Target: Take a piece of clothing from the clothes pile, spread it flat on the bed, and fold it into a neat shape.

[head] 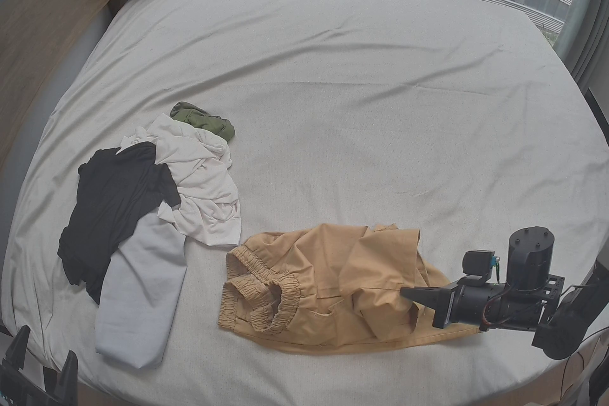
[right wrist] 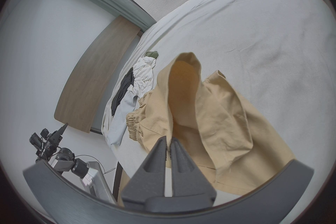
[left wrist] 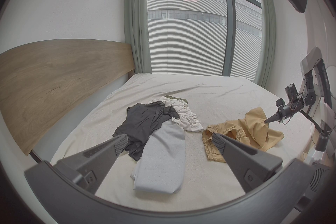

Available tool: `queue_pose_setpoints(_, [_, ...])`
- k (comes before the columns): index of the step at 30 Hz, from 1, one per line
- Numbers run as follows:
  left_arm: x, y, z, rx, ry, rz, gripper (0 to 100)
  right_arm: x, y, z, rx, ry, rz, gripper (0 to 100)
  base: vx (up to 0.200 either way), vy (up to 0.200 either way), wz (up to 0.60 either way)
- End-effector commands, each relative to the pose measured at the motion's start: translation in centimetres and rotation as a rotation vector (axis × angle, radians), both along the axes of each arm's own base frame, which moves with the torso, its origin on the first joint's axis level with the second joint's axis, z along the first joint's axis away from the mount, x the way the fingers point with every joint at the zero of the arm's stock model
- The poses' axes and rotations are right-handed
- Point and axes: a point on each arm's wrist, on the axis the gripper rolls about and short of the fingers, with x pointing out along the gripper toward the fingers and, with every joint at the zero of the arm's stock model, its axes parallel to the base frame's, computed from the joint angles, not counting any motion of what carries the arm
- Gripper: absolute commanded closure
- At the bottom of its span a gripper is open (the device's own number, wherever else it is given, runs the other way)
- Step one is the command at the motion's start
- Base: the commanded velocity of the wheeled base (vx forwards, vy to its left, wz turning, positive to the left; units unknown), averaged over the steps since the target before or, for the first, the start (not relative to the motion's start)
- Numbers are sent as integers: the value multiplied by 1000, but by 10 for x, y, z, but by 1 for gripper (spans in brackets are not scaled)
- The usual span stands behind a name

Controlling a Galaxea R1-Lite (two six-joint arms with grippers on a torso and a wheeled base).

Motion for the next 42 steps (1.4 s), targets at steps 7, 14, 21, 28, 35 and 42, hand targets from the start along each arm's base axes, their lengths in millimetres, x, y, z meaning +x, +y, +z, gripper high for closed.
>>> queue_pose_setpoints(7, [0, 0, -5, 0, 0, 1, 0, 7, -29, 1, 56, 22, -53, 100, 0, 0, 0])
queue_pose_setpoints(14, [0, 0, -5, 0, 0, 1, 0, 12, -41, -3, 82, 60, -62, 100, 0, 0, 0])
queue_pose_setpoints(21, [0, 0, -5, 0, 0, 1, 0, 19, -44, -10, 117, 57, -71, 100, 0, 0, 0])
queue_pose_setpoints(28, [0, 0, -5, 0, 0, 1, 0, 28, -40, -21, 188, 31, -67, 100, 0, 0, 0])
queue_pose_setpoints(35, [0, 0, -5, 0, 0, 1, 0, 29, -40, -26, 238, 88, -5, 100, 0, 0, 0])
queue_pose_setpoints(42, [0, 0, -5, 0, 0, 1, 0, 31, -41, -25, 257, 96, 14, 100, 0, 0, 0])
